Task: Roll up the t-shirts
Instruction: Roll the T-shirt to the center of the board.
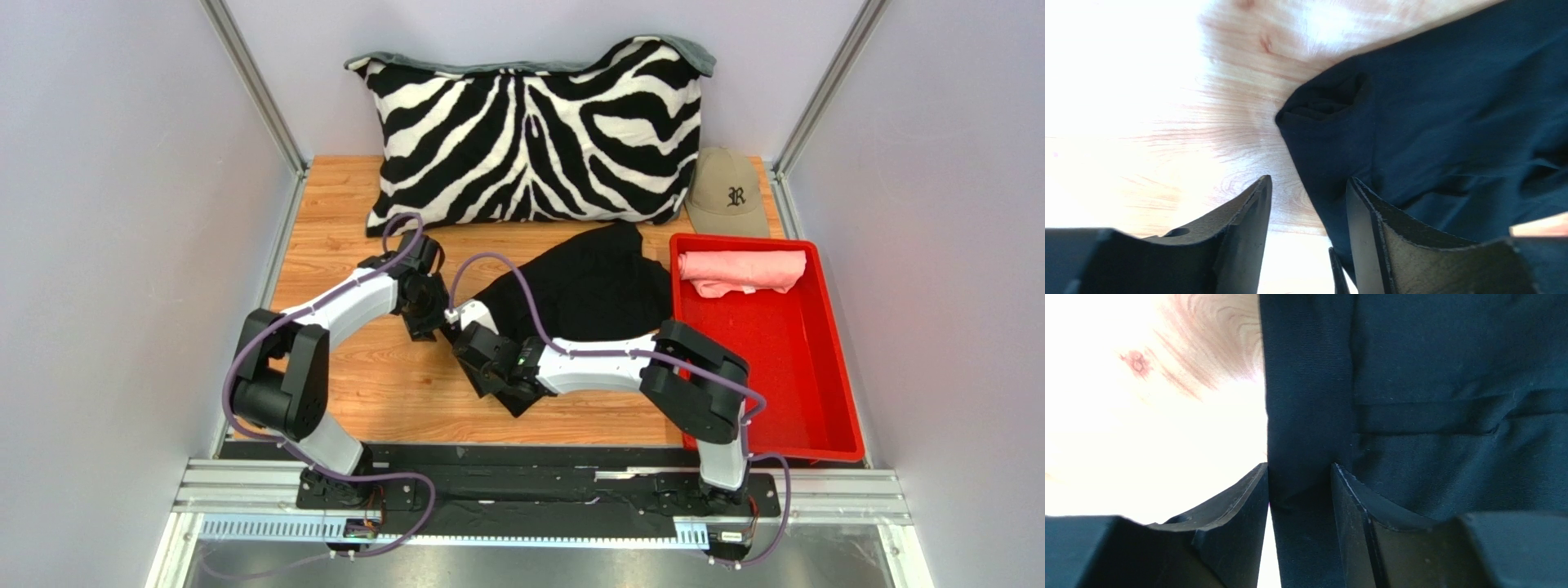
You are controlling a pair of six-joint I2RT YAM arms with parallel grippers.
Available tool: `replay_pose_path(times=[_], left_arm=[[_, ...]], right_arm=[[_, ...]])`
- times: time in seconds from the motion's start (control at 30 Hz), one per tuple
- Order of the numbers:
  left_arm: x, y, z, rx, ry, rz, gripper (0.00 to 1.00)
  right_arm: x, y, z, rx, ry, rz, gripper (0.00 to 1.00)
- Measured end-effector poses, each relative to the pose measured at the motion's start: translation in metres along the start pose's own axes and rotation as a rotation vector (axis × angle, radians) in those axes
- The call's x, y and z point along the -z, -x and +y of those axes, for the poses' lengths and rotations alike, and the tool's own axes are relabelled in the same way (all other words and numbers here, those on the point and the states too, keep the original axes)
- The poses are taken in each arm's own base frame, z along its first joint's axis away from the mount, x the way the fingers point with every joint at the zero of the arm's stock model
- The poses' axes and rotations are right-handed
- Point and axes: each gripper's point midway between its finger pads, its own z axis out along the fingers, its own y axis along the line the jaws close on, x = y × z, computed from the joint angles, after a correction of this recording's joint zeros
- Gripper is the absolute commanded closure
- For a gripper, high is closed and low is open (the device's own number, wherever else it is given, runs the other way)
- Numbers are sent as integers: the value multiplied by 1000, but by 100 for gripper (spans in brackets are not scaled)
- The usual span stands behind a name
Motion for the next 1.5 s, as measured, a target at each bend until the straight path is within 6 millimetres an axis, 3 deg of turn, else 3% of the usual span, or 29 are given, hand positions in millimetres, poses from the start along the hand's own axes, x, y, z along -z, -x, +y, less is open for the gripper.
replay_pose_path(times=[0.17, 0.37, 0.7, 1.1, 1.3, 1.4, 1.43, 1.5], left_arm=[[19, 18, -7, 12, -63, -53, 41], [33, 20, -19, 5, -172, -78, 41], [12, -19, -16, 0, -300, -12, 39], [10, -5, -42, 9, -443, -72, 42], [-2, -8, -40, 31, -406, -44, 51], [-7, -9, -41, 34, -368, -25, 61], [-7, -9, -42, 35, -358, -19, 69], [-6, -6, -44, 37, -327, -7, 73]], right_arm=[[1, 3, -3, -144, 120, 6, 56], [1, 7, -8, -375, 333, 15, 59], [3, 7, -15, -670, 595, 46, 61], [3, 4, -14, -812, 717, 92, 62], [4, 4, -15, -857, 740, 105, 62], [4, 4, -16, -869, 742, 110, 61], [4, 4, -16, -872, 741, 112, 61], [4, 3, -16, -873, 740, 112, 59]])
